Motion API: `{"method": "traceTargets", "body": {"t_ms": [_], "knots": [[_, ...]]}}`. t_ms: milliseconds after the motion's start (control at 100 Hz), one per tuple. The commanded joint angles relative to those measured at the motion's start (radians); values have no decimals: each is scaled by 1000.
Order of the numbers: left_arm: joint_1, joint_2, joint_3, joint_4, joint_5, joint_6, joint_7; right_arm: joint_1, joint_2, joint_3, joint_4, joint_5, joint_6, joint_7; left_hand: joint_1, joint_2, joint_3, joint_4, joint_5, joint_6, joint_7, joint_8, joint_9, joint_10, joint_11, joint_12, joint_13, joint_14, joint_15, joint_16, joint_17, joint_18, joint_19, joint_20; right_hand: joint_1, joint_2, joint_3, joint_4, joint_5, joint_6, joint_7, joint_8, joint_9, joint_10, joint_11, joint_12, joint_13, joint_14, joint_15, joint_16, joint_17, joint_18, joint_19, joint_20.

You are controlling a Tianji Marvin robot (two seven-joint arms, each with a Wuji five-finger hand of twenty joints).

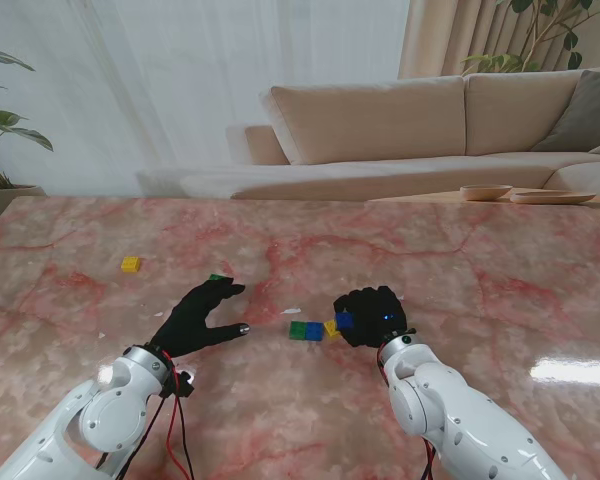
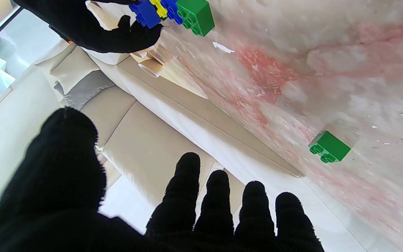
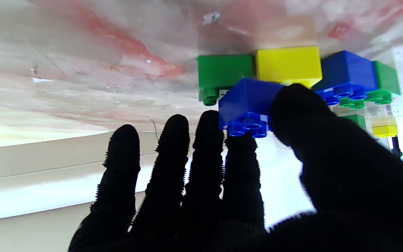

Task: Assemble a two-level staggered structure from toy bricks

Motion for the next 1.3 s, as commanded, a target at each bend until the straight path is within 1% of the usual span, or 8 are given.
{"method": "traceTargets", "body": {"t_ms": [0,120,160,260,450,840,1060,1290], "knots": [[6,1,1,-1,-2,-1,-1,-2,2,0,4,-1,-3,7,-33,24,20,21,15,-7,-4,-3,-19,-20,-18,-13,-9,-42,-32,-12,-13,-27,-34,12,35,-24,40,31,22,-20,6,-12,19,-13,3,-12,45,-10,16,-3,13,-2,19,-11],[6,0,2,-1,-3,-2,1,2,2,-4,11,-3,-14,-2,-33,25,20,21,16,-6,-3,-3,-18,-20,-17,-12,-8,-41,-31,-11,-13,-28,-34,13,50,-41,67,32,47,-35,20,-12,54,-20,13,-8,73,-14,26,2,32,-1,28,-14],[6,0,2,-1,-3,-2,1,3,2,-5,13,-4,-18,-5,-33,26,20,21,15,-7,-4,-3,-19,-20,-17,-12,-8,-42,-31,-10,-13,-28,-35,13,58,-51,76,-8,52,-44,41,-23,65,-24,21,33,83,-17,29,6,39,-2,37,-21],[7,0,0,-1,-3,-2,2,7,1,-8,19,-3,-25,-14,-33,26,19,21,17,-7,-2,-3,-19,-20,-17,-12,-8,-43,-31,-10,-13,-29,-35,13,82,-70,71,-64,62,-69,111,-63,113,-29,5,110,110,-21,37,14,54,-4,56,-32],[9,0,-1,-1,-3,-2,2,14,1,-15,34,-2,-45,-31,-33,27,19,21,16,-6,-2,-3,-17,-21,-16,-12,-8,-42,-31,-9,-13,-28,-36,13,139,-127,108,-104,93,-122,221,-118,207,-40,-17,158,168,-33,55,26,94,-8,89,-35],[10,0,-3,-1,-6,-4,1,33,0,-28,63,-12,-72,-71,-33,31,19,22,16,-7,-3,-3,-17,-19,-17,-12,-10,-41,-31,-9,-12,-24,-40,10,209,-116,111,-100,101,-140,238,-148,231,-49,-48,169,185,-21,61,58,111,-13,102,-43],[12,0,-4,-2,-6,-3,1,44,5,-35,70,-15,-95,-58,-32,32,20,22,16,-7,-4,-3,-16,-20,-17,-13,-9,-39,-30,-8,-12,-22,-39,11,239,-91,119,-97,99,-123,185,-169,245,-36,-136,99,179,-6,9,54,104,-13,96,-57],[15,1,-6,-3,-8,-4,-1,47,11,-33,63,-25,-111,-32,-32,32,22,22,16,-4,-5,-3,-16,-18,-17,-12,-9,-36,-30,-7,-13,-22,-36,14,280,-61,123,-93,126,-121,166,-179,276,-38,-178,63,177,6,-18,57,104,-23,100,-56]]}}
